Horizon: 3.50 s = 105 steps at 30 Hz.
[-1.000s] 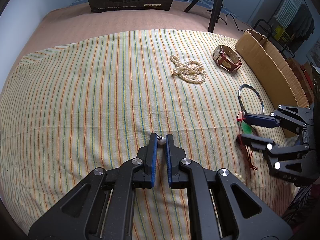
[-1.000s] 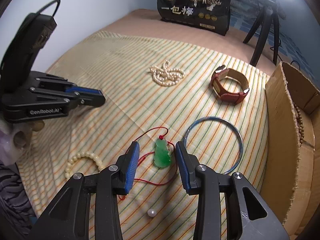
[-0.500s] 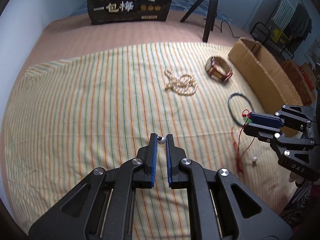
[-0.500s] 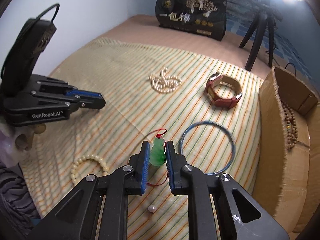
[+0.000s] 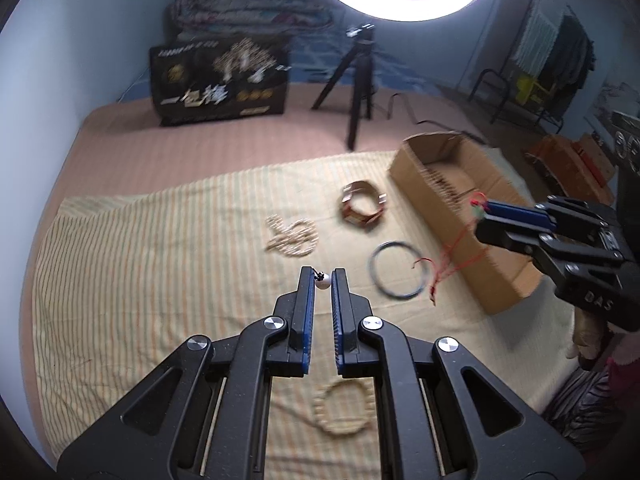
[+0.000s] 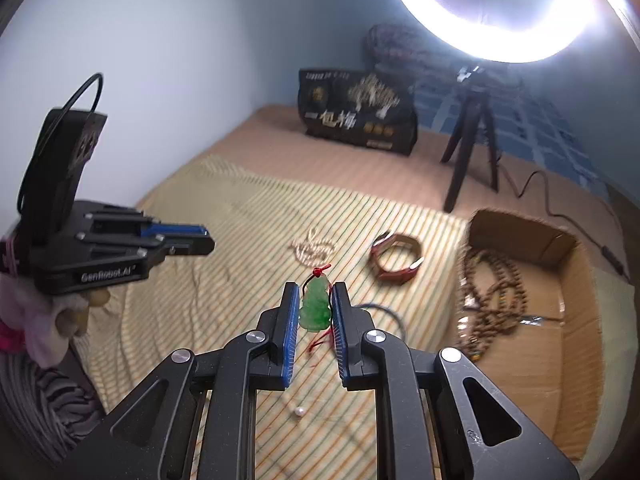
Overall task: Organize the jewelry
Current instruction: 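Lift the jade pendant with the right tool and carry it over the box, then open the right tool to drop the jade pendant while the left tool drops the pearl into the box, then move the left tool to the white pearl necklace while the right tool reaches the dark bangle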
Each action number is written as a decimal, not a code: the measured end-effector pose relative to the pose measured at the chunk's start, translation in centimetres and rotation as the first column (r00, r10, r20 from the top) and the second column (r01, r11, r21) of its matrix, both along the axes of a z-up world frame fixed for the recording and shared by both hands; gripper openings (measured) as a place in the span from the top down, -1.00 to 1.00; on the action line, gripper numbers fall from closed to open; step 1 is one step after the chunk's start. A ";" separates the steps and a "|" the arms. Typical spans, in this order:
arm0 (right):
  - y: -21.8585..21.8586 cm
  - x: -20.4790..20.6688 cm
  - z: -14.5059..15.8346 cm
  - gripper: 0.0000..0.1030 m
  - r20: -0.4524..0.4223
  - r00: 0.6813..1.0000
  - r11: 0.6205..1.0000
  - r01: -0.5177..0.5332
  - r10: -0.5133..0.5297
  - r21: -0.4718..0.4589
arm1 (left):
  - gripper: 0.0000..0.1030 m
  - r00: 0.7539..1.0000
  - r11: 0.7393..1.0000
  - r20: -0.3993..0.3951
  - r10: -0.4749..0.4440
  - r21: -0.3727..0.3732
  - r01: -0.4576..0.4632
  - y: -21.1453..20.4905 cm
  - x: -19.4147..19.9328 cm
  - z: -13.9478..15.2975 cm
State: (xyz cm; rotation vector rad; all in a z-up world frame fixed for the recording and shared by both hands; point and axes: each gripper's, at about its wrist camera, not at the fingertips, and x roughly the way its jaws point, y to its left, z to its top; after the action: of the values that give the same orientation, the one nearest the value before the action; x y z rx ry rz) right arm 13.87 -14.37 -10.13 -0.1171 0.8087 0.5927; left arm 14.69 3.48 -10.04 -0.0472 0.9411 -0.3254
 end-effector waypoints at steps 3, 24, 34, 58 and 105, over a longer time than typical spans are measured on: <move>-1.3 0.0 1.3 0.72 0.015 1.000 1.000 0.021 -0.021 0.016 | 0.88 0.999 0.999 0.020 -0.034 -0.004 0.034 -1.9 -0.4 1.2; -13.4 2.9 3.7 0.71 -0.004 0.960 0.958 0.278 -0.279 0.064 | 0.88 0.982 0.981 0.068 -0.175 -0.073 0.180 -14.3 -0.5 3.5; -15.4 4.7 1.7 0.71 -0.058 0.942 0.942 0.334 -0.331 0.033 | 0.88 0.973 0.969 0.022 -0.231 -0.084 0.232 -19.0 0.8 1.0; -16.6 6.1 -0.3 0.00 -0.095 0.911 0.916 0.400 -0.401 -0.029 | 0.06 0.976 0.975 -0.041 -0.213 -0.075 0.209 -19.6 1.9 -1.7; -11.0 3.1 2.7 -0.46 -0.021 0.959 0.957 0.285 -0.284 0.057 | -0.08 0.996 0.996 -0.017 0.086 -0.016 -0.086 -2.1 2.5 0.0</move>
State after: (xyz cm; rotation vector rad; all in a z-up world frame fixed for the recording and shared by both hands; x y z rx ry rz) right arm 16.96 -25.39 -7.44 0.0577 0.8021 0.3444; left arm 17.20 1.35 -10.00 -0.1054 0.9501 -0.2536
